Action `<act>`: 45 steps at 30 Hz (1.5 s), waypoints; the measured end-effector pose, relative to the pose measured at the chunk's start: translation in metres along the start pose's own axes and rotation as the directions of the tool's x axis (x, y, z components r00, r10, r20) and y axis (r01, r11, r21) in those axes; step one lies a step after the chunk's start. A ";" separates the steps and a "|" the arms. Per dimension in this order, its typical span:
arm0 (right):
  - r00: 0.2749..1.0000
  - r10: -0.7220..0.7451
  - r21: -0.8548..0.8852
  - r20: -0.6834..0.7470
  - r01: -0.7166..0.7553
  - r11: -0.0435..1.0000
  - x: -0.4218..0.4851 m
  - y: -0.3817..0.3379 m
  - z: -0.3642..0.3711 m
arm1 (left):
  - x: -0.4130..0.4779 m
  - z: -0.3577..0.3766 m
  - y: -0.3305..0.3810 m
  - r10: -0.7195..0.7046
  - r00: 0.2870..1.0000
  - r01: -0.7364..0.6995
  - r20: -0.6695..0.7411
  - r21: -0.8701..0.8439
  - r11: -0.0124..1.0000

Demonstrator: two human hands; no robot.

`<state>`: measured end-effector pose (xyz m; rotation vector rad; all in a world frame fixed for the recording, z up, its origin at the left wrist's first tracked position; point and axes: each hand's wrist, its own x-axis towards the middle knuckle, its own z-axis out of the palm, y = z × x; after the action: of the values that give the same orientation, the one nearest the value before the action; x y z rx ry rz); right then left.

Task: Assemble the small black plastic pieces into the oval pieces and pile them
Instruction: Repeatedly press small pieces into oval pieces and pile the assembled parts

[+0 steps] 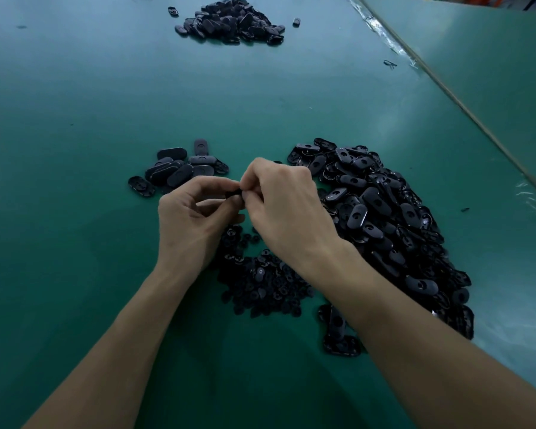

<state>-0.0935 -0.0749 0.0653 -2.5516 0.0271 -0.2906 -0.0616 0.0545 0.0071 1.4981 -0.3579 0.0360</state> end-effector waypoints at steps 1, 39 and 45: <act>1.000 0.011 0.008 -0.001 -0.011 1.000 -0.001 0.000 0.000 | 0.000 0.000 0.000 0.003 1.000 -0.003 -0.003 0.005 1.000; 0.989 0.083 0.270 0.123 -0.114 0.956 0.006 0.030 -0.008 | 0.002 0.002 -0.006 -0.121 0.992 0.126 0.040 -0.132 0.983; 0.985 0.101 0.286 0.138 -0.137 0.948 0.009 0.030 -0.009 | 0.002 0.000 -0.006 -0.136 0.990 0.139 0.029 -0.161 0.977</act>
<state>-0.0858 -0.1057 0.0583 -2.2546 0.0856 -0.0829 -0.0579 0.0537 0.0024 1.3587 -0.2647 -0.1144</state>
